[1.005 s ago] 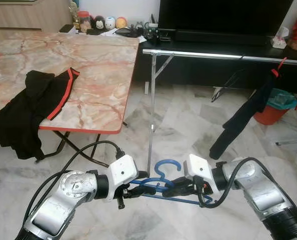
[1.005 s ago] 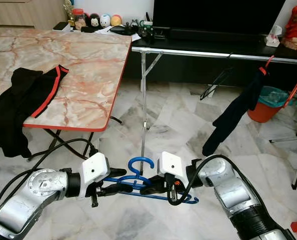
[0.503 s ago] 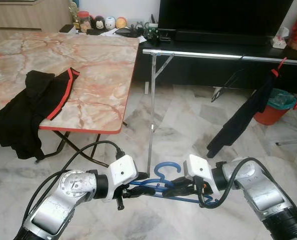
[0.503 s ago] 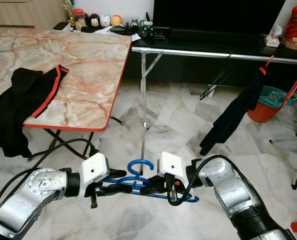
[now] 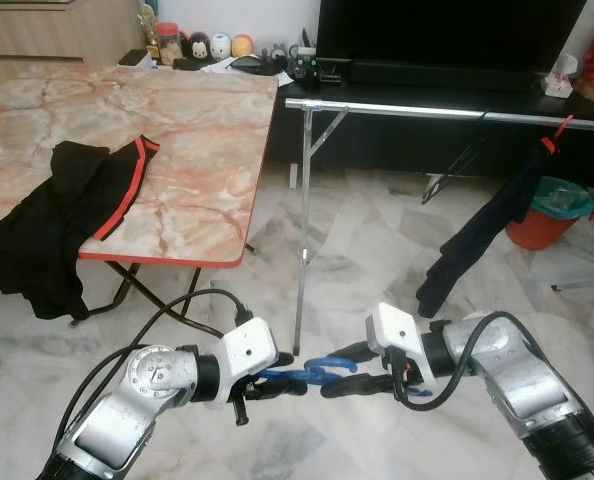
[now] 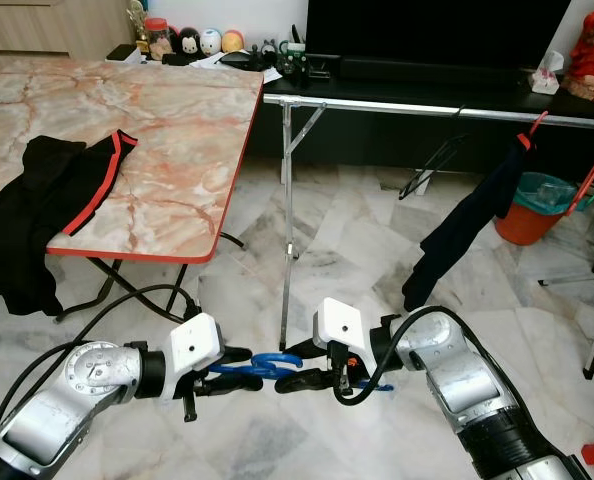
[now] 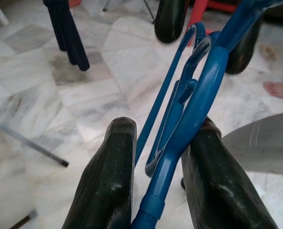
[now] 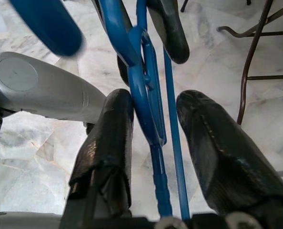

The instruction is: Hang hanger

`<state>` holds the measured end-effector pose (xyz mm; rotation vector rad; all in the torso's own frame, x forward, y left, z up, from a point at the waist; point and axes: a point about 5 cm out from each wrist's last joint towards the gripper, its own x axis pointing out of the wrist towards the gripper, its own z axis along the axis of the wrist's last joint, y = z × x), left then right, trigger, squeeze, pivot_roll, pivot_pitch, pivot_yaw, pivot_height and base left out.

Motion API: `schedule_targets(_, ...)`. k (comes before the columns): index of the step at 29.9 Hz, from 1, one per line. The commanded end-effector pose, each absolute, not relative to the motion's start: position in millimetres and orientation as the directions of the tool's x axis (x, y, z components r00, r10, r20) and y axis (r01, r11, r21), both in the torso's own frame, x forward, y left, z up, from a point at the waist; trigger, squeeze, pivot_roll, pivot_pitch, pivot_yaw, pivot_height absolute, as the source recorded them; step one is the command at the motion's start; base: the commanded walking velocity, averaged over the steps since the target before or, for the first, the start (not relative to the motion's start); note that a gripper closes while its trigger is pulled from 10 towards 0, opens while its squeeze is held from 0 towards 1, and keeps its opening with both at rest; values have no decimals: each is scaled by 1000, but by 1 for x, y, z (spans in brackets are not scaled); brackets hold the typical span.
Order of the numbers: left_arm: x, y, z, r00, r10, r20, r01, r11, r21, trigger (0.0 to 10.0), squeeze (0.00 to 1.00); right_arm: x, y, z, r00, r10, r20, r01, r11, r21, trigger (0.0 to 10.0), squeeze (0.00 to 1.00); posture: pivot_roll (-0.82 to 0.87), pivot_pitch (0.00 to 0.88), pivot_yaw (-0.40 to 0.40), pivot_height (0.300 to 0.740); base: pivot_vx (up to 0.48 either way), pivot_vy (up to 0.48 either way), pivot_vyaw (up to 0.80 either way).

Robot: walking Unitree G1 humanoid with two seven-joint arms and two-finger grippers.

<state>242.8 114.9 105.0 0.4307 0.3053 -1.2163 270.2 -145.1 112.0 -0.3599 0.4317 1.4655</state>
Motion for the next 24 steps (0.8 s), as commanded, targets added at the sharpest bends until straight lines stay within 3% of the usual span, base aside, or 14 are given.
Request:
schedule_targets(1,244,115,103,331,-827,-455,944,281,175,0,0,273,-144,119,62,875,-480,-997,71,2,10000,1000,36,0,-56,740,0,0,0)
schedule_targets(6,242,135,81,398,-767,-504,916,368,163,0,0,271,-146,114,57,863,-501,-997,74,14,10000,1000,34,0,-54,740,0,0,0)
schedule_targets(14,237,175,41,520,-618,-590,831,524,185,0,0,274,-162,92,129,793,-595,-987,164,5,10000,1000,33,0,-55,740,0,0,0)
schedule_targets(15,236,177,37,526,-606,-596,825,535,185,0,0,274,-163,90,138,785,-604,-985,170,-3,10000,702,33,0,-55,740,0,0,0)
schedule_targets(16,236,177,37,526,-606,-596,825,535,185,0,0,274,-163,90,138,785,-604,-985,170,-3,10000,702,33,0,-55,740,0,0,0)
schedule_targets(17,237,183,32,574,-552,-605,792,562,239,0,0,276,-165,87,171,777,-606,-978,210,-6,10000,0,33,0,-55,740,0,0,0)
schedule_targets(18,237,183,32,574,-552,-605,792,562,239,0,0,276,-165,87,171,777,-606,-978,210,-6,10000,0,33,0,-55,740,0,0,0)
schedule_targets(20,237,194,19,646,-442,-622,718,629,298,10000,0,287,-173,73,295,701,-649,-933,358,-37,10000,0,36,0,-59,740,0,0,0)
schedule_targets(22,234,204,4,674,-347,-653,658,683,316,10000,0,297,-182,57,429,573,-698,-857,501,-116,10000,0,32,0,-58,740,0,0,0)
schedule_targets(23,234,204,4,674,-347,-653,658,683,316,10000,0,297,-182,57,429,573,-698,-857,501,-116,10000,0,32,0,-58,740,0,0,0)
schedule_targets(24,231,208,-4,676,-309,-669,635,705,316,10000,0,302,-184,49,500,506,-703,-795,590,-141,10000,0,29,0,-57,740,0,0,0)
